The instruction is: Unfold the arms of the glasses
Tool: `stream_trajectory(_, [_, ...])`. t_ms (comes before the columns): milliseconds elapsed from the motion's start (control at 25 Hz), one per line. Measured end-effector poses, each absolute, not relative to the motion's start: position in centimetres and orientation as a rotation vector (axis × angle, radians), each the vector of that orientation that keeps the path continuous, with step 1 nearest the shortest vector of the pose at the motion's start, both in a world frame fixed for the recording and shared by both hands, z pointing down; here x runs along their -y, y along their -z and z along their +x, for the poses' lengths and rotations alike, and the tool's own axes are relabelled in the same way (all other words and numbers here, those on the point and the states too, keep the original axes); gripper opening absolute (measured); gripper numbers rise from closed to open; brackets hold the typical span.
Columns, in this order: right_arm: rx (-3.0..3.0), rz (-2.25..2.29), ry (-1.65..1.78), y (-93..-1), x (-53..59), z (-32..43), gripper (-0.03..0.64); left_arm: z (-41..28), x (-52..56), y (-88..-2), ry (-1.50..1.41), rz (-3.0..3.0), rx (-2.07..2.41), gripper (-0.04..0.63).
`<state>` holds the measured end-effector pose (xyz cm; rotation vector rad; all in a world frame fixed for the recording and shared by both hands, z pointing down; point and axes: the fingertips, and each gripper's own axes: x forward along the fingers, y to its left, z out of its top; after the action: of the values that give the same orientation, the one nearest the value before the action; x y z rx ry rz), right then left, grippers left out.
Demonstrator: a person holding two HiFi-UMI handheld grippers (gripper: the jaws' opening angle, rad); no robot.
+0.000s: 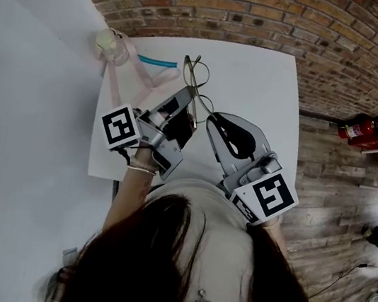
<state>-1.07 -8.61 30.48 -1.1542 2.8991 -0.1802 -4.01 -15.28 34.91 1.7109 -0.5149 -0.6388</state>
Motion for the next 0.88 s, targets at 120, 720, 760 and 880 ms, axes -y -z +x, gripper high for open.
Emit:
stream_trajectory(120, [-2.888, -1.151, 0.177, -30.1, 8.7, -0.9, 0.032, -3.9, 15.3, -35.1, 0.628, 1.718, 0.517, 0.025])
stream_trajectory(720, [-2.84, -1.157, 0.111, -27.9, 9.2, 0.2, 0.032, -3.1, 14.8, -35.6, 0.587, 1.731, 0.506, 0.025])
stream_trajectory(760, [-2.839, -1.158, 0.106, -27.8, 9.2, 0.3, 0.032, -3.1, 14.8, -35.6, 0.585, 1.733, 0.506, 0.025])
stream_trajectory(880, [-2.837, -1.164, 0.091, -27.5, 9.4, 0.5, 0.031, -3.0, 14.7, -35.6, 0.582, 1.735, 0.504, 0.025])
